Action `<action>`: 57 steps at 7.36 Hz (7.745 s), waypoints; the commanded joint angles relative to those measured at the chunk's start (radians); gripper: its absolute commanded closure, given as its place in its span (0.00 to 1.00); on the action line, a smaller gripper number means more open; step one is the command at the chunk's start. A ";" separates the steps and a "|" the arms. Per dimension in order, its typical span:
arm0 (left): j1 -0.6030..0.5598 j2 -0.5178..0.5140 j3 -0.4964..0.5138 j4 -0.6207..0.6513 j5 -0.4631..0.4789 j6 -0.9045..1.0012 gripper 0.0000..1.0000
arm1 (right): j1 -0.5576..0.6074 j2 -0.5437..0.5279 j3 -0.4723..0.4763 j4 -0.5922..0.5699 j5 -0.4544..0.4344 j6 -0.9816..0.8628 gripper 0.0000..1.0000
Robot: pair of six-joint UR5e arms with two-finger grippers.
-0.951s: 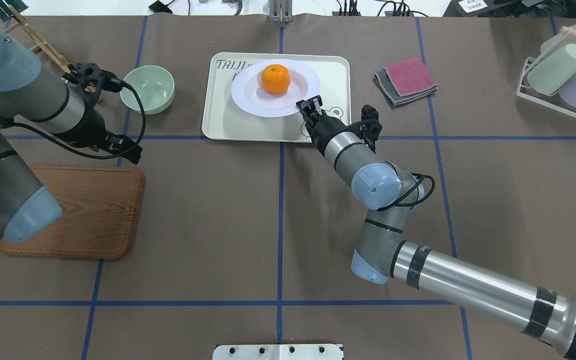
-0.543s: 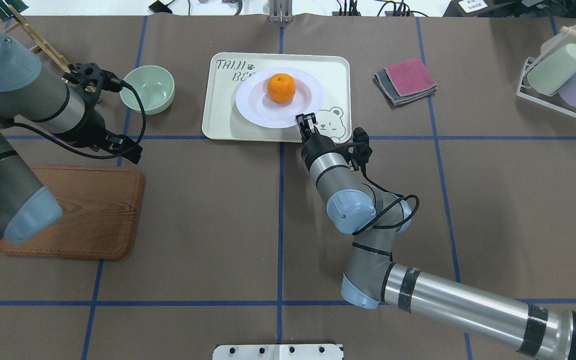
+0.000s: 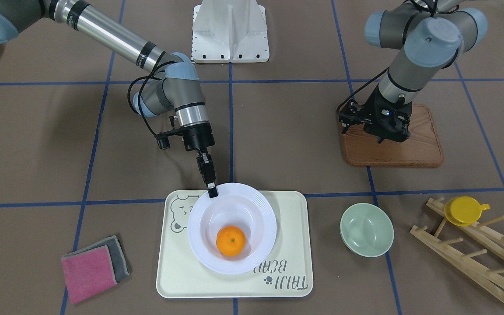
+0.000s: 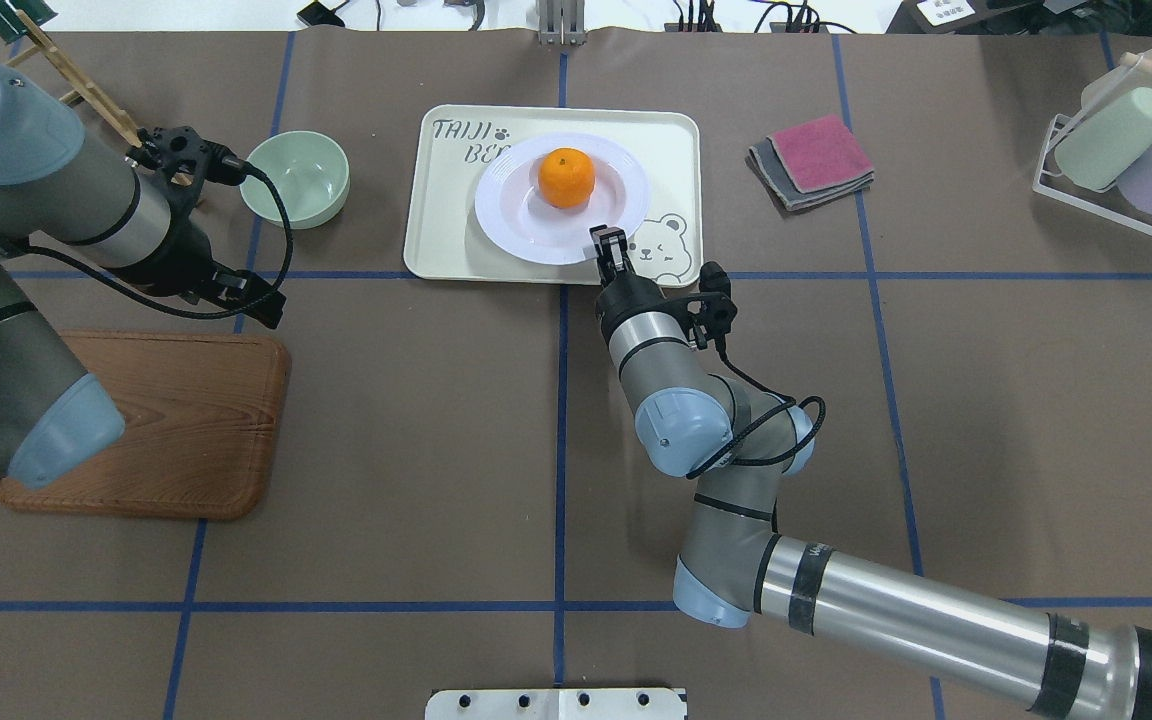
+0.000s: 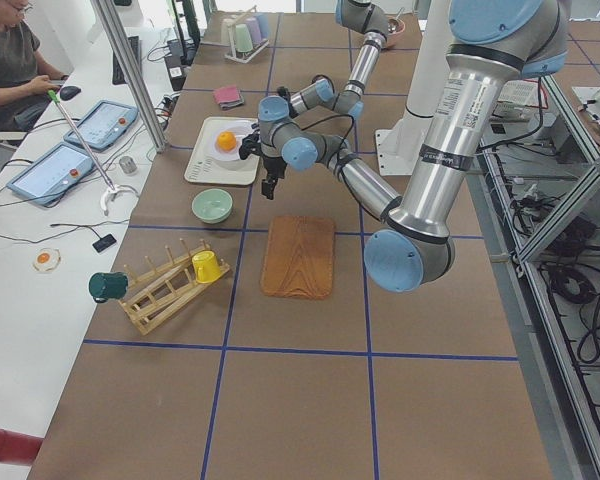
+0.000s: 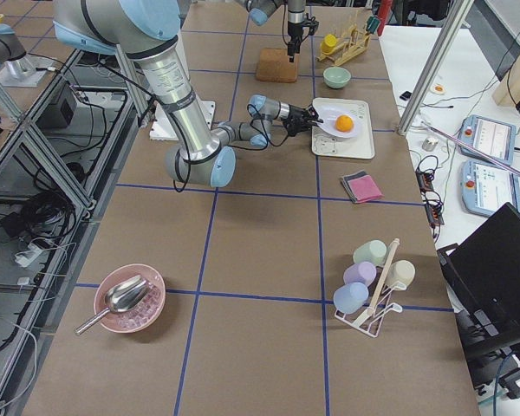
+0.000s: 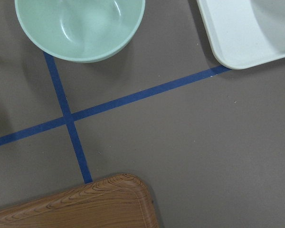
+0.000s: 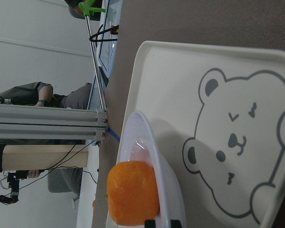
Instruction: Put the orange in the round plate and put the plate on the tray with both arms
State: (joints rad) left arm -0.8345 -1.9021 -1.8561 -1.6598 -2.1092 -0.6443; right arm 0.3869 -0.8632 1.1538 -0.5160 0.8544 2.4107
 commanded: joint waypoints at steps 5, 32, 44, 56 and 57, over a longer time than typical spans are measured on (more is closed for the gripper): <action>0.003 0.000 0.000 0.000 0.002 -0.002 0.00 | 0.038 0.044 -0.010 -0.079 0.040 0.007 0.43; -0.592 0.281 0.204 0.008 -0.141 1.040 0.00 | 1.124 -0.893 0.449 -0.609 1.522 -2.730 0.00; -0.606 0.304 0.242 0.025 -0.282 0.950 0.00 | 1.121 -0.837 0.620 -1.198 1.552 -2.940 0.00; -0.692 0.371 0.203 -0.001 -0.255 0.603 0.00 | 1.225 -0.778 0.699 -1.385 1.506 -2.630 0.00; -0.692 0.376 0.202 -0.006 -0.258 0.600 0.00 | 1.225 -0.778 0.698 -1.383 1.511 -2.630 0.00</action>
State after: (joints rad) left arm -1.5259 -1.5317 -1.6450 -1.6560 -2.3622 0.0249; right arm 1.6121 -1.6419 1.8514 -1.9012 2.3613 -0.2225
